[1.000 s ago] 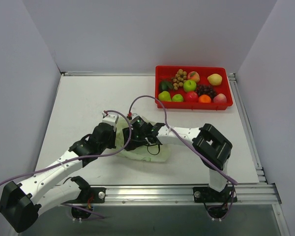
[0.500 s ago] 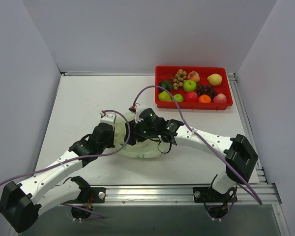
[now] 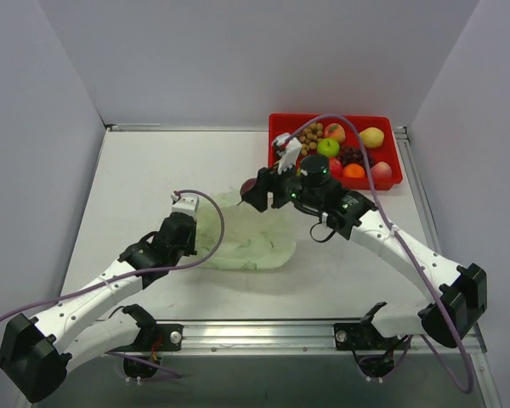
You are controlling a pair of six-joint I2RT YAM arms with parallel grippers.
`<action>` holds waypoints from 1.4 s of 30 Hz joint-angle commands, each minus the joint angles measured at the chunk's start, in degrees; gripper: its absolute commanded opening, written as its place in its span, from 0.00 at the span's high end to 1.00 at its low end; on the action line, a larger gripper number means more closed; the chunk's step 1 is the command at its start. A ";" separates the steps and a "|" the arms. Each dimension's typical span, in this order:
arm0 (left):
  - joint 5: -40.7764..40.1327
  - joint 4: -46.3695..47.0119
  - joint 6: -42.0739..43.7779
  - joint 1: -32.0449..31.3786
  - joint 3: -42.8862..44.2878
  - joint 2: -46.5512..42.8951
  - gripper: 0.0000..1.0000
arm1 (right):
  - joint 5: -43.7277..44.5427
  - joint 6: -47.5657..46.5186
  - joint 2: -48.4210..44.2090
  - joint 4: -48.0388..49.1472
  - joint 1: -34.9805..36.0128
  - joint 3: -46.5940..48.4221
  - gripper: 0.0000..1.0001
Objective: Untie the knot of the plastic bag and take out the fruit
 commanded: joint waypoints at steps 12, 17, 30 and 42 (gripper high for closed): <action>-5.00 -1.14 -1.71 1.43 1.67 -2.60 1.00 | 6.58 1.89 1.52 6.32 -17.59 2.77 0.79; -9.05 -1.94 -2.51 2.05 1.41 -5.23 1.00 | 18.71 0.82 11.08 3.94 -23.74 9.08 0.73; -13.28 -3.17 -3.47 3.10 1.23 -7.44 1.00 | 26.29 0.47 32.12 -8.89 -28.68 26.77 0.04; -17.40 -6.41 -6.37 3.54 1.41 -11.21 1.00 | 24.27 0.64 7.88 -13.63 -28.68 14.47 0.00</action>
